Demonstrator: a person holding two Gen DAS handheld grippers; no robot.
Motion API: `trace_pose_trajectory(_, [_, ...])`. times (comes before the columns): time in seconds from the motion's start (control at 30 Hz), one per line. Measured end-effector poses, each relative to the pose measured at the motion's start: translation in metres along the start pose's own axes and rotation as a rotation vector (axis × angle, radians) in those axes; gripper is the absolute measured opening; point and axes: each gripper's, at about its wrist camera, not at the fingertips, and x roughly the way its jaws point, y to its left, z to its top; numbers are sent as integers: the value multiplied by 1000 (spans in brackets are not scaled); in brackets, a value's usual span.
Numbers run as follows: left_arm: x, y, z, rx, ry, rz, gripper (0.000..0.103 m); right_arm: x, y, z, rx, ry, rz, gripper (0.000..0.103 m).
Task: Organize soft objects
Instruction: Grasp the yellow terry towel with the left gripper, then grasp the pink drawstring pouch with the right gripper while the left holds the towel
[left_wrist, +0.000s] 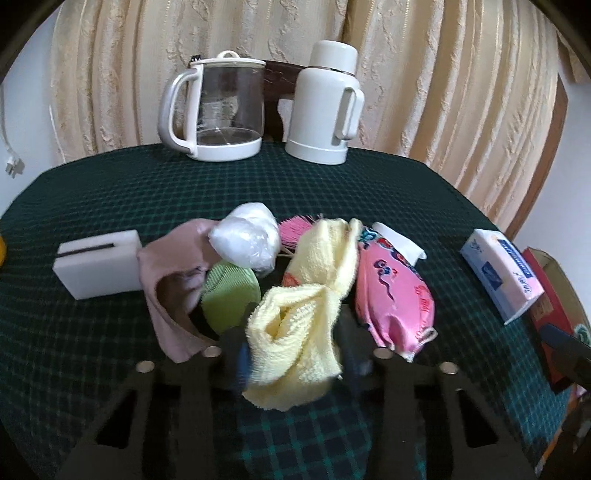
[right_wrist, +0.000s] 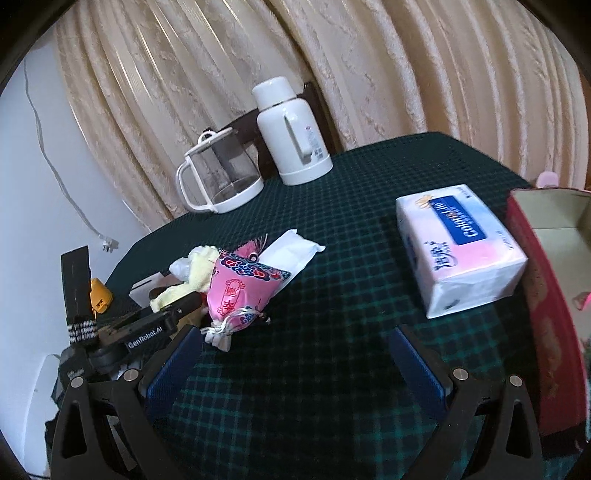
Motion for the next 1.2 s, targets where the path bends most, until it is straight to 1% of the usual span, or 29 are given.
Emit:
trace_pose_trajectory(0.03, [0,0,-1,0,4,-16,34,2,1,0,2,5,2,103])
trace_pose_trajectory(0.1, [-2,0,-2,-2,1,-25,32,8,3,3,11,19,10,103])
trace_pose_trajectory(0.37, [-21,3,-7,-9,-19,-42,31,29,16,8,11,63,23,103])
trace_pose_trajectory(0.57, [-43,10,-9,-23,-54,-51,31,48,25,9,3,105,22,103])
trace_pose_trajectory(0.7, [-58,19,-9,-49,-83,-56,31,59,32,12,4,127,25,103])
trace_pose_trajectory(0.93, [-79,40,-6,-102,-140,-48,31,85,46,13,-19,166,4,103])
trace_pose_trajectory(1.2, [-82,59,-10,-145,-145,-51,31,110,53,17,-25,191,-37,103])
